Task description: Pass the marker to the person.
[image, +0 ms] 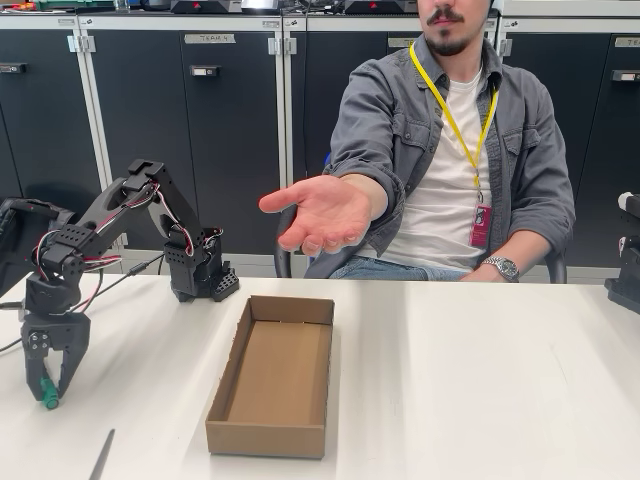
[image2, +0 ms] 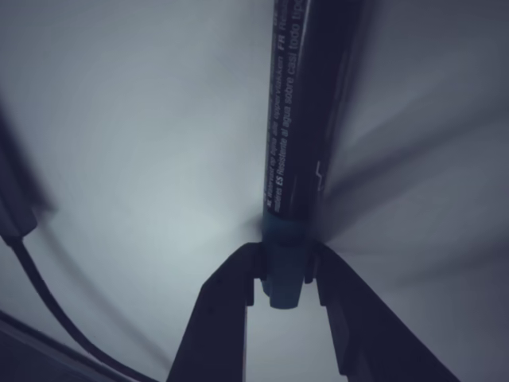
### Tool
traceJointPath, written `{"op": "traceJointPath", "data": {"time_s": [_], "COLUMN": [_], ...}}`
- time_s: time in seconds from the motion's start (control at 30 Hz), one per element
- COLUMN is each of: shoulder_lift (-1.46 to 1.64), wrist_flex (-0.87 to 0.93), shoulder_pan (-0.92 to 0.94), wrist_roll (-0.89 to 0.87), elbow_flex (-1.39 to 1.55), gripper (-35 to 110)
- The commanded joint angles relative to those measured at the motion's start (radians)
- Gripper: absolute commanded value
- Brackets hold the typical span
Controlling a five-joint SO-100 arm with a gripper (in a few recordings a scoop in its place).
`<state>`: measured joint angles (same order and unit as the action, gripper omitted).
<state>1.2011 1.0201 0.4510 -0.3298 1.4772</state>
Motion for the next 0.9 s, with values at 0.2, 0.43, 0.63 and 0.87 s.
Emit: {"op": "traceJointPath", "data": {"time_s": [0.2,0.43,0.63,0.87], "shoulder_lift": [0.176,0.336,0.502,0.678], "wrist_flex": [0.253,0.336,0.337,0.336], "shoulder_pan": [-0.083,-0.118,-0.213,-0.333], "wrist_roll": [-0.009,0.011,0.069,0.117], "elbow_flex": [-0.150,-0.161,-0.138,-0.041], "gripper": [-5,-5,-5,-5]}}
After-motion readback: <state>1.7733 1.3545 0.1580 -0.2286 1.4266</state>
